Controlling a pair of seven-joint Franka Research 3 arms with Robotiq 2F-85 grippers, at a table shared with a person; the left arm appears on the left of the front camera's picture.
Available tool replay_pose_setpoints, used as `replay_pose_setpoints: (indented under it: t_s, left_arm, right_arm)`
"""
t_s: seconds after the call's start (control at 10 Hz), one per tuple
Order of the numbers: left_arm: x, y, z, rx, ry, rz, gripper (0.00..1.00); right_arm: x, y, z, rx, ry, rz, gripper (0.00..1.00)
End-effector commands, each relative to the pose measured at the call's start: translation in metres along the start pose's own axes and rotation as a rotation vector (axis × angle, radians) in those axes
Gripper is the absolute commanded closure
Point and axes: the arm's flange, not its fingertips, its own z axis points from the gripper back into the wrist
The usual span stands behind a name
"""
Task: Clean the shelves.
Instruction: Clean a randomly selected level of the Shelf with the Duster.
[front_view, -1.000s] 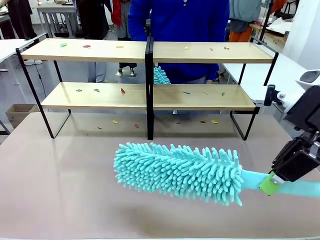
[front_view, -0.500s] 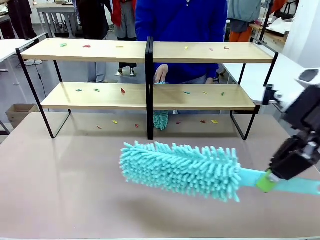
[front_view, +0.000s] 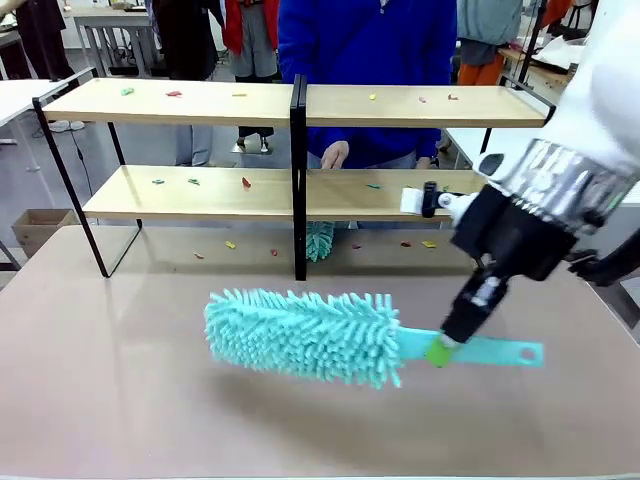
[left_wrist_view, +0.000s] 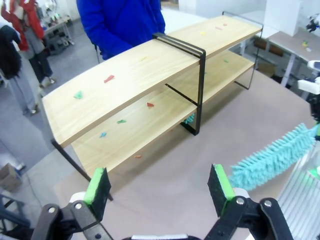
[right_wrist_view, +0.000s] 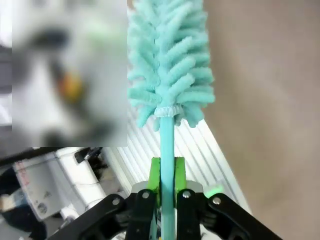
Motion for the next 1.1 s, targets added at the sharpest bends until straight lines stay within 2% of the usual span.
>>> replay_pose_setpoints:
  t_s: [0.0, 0.1, 0.2, 0.4, 0.5, 0.8, 1.0]
  left_arm:
    - [0.000, 0.000, -0.001, -0.002, -0.002, 0.003, 0.00]
    - [0.000, 0.000, -0.001, -0.002, -0.002, 0.003, 0.00]
    - [0.000, 0.000, -0.001, -0.002, -0.002, 0.003, 0.00]
    - [0.000, 0.000, -0.001, -0.002, -0.002, 0.003, 0.00]
    - [0.000, 0.000, -0.001, -0.002, -0.002, 0.003, 0.00]
    - [0.000, 0.000, -0.001, -0.002, -0.002, 0.003, 0.00]
    - [0.000, 0.000, -0.001, -0.002, -0.002, 0.003, 0.00]
  right_arm:
    - [-0.095, 0.027, 0.066, 0.051, 0.087, 0.045, 0.88]
    - [-0.141, 0.028, 0.079, 0.080, 0.074, -0.002, 0.88]
    - [-0.171, 0.029, 0.081, 0.145, 0.086, -0.015, 0.88]
    - [-0.206, 0.018, 0.083, 0.181, 0.110, 0.036, 0.88]
    - [-0.220, 0.011, 0.081, 0.160, 0.166, 0.045, 0.88]
    - [-0.243, 0.000, 0.079, 0.199, 0.209, 0.027, 0.88]
    - [-0.228, -0.005, 0.080, 0.186, 0.166, 0.023, 0.88]
